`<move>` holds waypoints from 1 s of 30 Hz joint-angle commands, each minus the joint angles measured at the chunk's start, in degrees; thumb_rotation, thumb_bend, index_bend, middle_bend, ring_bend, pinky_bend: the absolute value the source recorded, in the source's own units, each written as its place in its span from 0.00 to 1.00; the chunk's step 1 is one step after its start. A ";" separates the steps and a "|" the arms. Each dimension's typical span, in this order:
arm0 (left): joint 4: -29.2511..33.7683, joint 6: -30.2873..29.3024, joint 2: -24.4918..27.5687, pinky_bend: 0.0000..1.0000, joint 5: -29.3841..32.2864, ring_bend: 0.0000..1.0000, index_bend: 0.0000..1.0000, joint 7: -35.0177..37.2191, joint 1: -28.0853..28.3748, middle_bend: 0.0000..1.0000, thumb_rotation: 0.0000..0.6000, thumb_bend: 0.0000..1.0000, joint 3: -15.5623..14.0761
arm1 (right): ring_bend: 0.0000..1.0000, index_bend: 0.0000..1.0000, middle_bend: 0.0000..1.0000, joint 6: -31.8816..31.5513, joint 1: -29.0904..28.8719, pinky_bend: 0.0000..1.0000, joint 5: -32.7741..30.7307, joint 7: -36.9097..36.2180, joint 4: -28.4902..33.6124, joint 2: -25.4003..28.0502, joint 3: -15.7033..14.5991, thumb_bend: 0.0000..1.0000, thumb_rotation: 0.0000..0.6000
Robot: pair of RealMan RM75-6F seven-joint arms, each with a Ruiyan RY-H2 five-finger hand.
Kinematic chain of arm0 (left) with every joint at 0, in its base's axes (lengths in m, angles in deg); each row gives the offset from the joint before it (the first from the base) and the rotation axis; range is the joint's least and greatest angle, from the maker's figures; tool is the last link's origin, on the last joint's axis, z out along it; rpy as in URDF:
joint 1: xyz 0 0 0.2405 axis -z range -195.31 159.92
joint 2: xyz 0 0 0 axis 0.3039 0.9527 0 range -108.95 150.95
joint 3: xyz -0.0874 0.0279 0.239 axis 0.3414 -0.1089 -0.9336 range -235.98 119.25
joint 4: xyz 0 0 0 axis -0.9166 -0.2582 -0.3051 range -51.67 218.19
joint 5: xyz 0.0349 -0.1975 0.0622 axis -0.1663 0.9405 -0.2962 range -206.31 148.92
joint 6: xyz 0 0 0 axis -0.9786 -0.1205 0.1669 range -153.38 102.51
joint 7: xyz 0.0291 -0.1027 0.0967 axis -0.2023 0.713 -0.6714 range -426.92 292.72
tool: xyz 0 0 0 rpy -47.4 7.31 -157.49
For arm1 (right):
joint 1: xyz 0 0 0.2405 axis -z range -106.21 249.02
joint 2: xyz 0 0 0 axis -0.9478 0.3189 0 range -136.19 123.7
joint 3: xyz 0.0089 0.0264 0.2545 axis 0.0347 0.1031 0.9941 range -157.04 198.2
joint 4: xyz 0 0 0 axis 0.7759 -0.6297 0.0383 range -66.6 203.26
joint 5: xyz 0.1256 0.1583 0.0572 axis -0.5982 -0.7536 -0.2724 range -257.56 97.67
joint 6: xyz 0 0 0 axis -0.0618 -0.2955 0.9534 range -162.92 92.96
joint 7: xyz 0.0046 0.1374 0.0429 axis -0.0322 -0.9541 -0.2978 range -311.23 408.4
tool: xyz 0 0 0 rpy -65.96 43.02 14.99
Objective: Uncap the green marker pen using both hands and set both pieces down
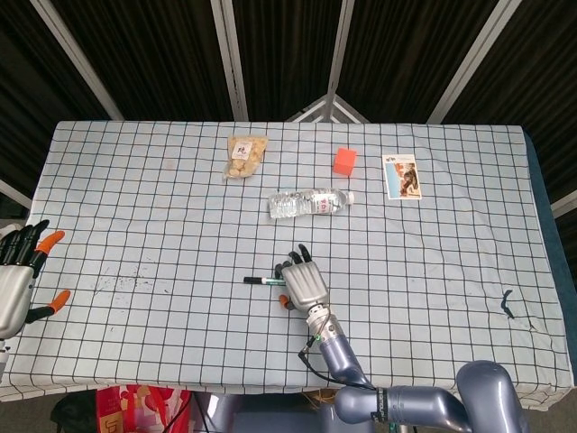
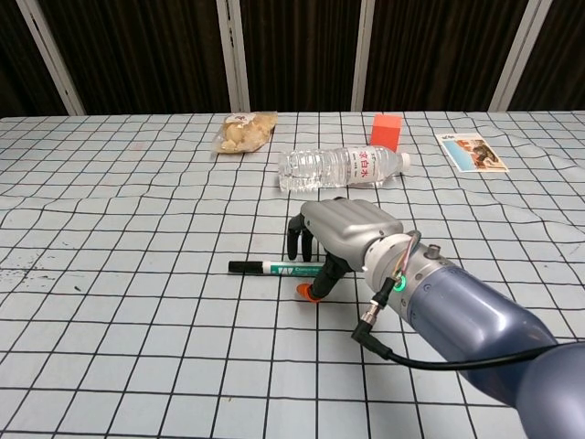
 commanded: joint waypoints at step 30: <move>0.68 -0.25 0.39 0.00 0.91 0.00 0.15 -0.98 -0.02 0.00 1.00 0.33 0.00 | 0.22 0.45 0.47 2.56 0.68 0.04 1.92 -4.39 -3.89 0.40 -0.11 0.39 1.00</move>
